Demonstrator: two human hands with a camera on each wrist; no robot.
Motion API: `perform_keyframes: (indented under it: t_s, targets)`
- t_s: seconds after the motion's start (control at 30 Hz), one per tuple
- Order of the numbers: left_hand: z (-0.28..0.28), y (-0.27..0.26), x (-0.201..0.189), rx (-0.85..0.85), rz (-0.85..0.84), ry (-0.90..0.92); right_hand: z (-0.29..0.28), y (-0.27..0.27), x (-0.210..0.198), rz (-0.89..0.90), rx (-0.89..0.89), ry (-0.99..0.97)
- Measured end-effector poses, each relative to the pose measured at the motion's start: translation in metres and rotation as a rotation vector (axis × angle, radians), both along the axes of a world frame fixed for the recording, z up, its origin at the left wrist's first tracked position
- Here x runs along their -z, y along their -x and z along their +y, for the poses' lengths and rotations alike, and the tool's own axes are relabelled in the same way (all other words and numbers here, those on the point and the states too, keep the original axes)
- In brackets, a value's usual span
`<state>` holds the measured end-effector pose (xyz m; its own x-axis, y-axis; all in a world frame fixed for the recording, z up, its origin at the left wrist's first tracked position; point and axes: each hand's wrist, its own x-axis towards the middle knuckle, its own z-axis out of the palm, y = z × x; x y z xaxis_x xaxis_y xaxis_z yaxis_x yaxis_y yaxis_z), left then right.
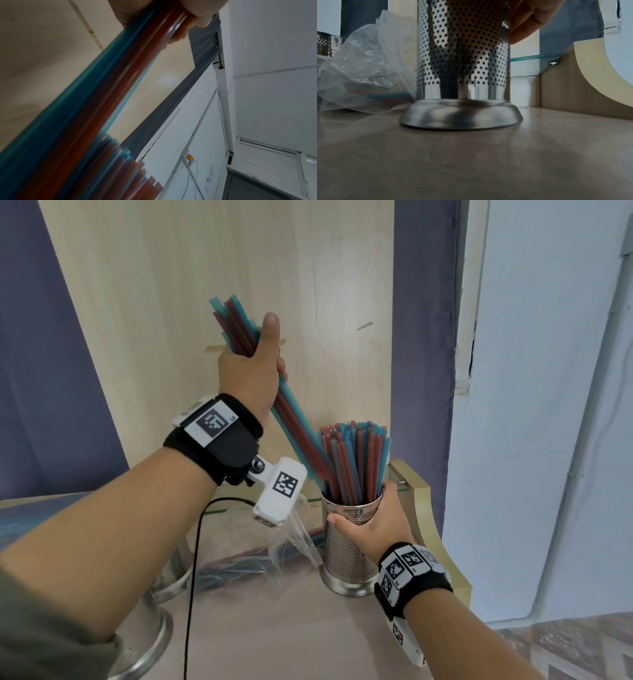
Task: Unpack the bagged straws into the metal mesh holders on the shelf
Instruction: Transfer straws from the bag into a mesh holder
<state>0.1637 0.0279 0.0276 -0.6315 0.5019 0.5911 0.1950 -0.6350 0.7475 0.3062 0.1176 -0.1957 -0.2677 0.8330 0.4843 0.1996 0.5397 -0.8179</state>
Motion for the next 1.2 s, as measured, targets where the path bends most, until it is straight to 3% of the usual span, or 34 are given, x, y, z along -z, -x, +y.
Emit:
perform_keyframes:
  t_s: [0.47, 0.83, 1.2]
  targets:
    - [0.025, -0.010, 0.053, -0.005, -0.095, -0.019, 0.001, -0.001, 0.001, -0.007, 0.001, -0.008]
    - [0.028, 0.002, 0.061, -0.001, 0.434, 0.172, 0.000, -0.001, 0.000, -0.019, 0.005, -0.016]
    - [0.046, -0.022, 0.076, -0.128, 0.367, 0.218, 0.000, 0.001, 0.003, -0.039, 0.030, -0.011]
